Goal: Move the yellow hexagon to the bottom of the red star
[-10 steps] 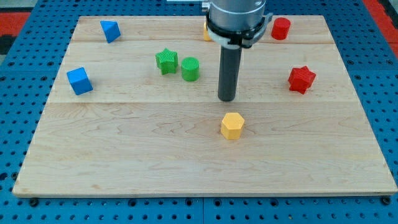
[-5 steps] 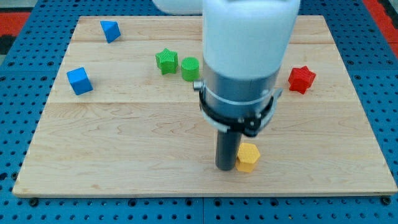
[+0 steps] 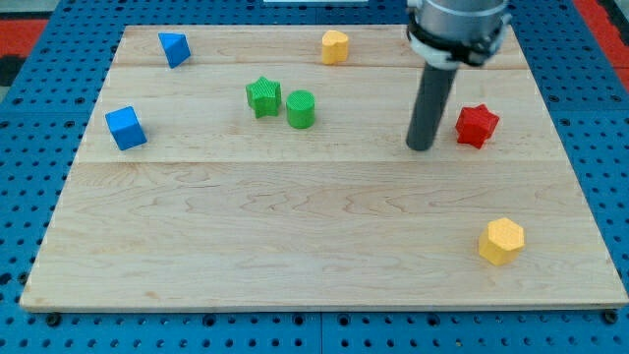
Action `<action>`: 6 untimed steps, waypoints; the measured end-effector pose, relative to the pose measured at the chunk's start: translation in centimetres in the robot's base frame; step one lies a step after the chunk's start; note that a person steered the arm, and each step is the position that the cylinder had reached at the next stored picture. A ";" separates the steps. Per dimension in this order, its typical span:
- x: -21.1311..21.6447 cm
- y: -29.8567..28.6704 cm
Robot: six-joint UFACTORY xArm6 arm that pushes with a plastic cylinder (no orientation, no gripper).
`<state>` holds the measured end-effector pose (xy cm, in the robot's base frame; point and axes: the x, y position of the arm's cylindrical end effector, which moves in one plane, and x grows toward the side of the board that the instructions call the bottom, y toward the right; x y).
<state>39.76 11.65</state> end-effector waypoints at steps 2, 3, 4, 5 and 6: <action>-3.2 -5.6; -3.3 -8.0; -3.4 -9.2; -3.4 -9.8; -3.4 -9.8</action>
